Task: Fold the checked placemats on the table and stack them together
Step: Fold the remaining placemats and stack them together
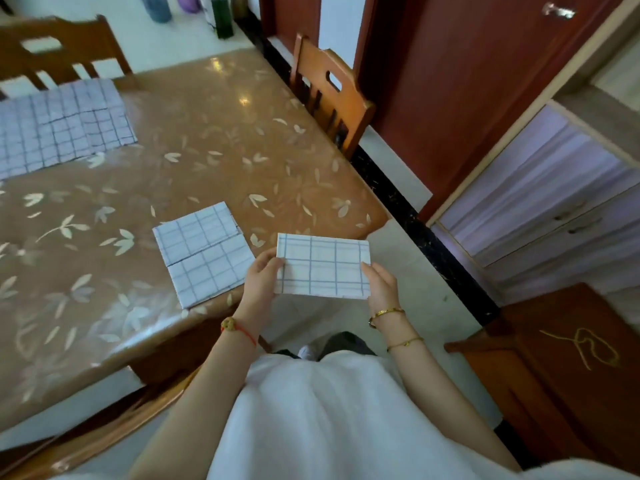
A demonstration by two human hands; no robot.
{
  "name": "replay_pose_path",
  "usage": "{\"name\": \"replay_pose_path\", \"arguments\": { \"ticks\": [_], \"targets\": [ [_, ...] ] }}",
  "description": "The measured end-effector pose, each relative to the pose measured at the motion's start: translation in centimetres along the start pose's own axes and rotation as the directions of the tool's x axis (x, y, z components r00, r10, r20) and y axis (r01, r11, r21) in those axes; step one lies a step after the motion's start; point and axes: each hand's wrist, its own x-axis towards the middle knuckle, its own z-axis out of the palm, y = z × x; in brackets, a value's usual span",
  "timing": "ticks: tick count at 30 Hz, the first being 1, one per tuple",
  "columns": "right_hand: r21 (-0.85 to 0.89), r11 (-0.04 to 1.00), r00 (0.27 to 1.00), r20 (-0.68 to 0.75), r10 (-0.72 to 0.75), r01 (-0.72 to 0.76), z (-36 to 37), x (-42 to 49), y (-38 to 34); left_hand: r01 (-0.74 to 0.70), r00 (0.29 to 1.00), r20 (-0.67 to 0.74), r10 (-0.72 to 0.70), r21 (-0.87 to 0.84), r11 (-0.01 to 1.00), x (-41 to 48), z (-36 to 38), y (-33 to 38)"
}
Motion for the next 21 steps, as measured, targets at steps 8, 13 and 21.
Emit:
{"name": "replay_pose_path", "arguments": {
  "ticks": [8, 13, 21],
  "targets": [
    [-0.053, 0.995, 0.985, 0.150, 0.090, -0.083, 4.7, 7.8, -2.9, 0.052, 0.977, -0.198, -0.080, -0.141, 0.989, 3.4, -0.8, 1.1],
    [-0.188, 0.980, 0.957, 0.268, 0.109, -0.059, 6.6, 12.9, -4.4, 0.046, 0.935, -0.340, -0.100, -0.162, 0.986, 6.1, 0.4, 2.0],
    [-0.340, 0.940, 0.919, 0.377, 0.119, 0.017, 7.6, 17.7, -6.2, 0.017, 0.868, -0.480, -0.126, -0.226, 0.974, 8.9, 2.5, 2.1]
  ]
}}
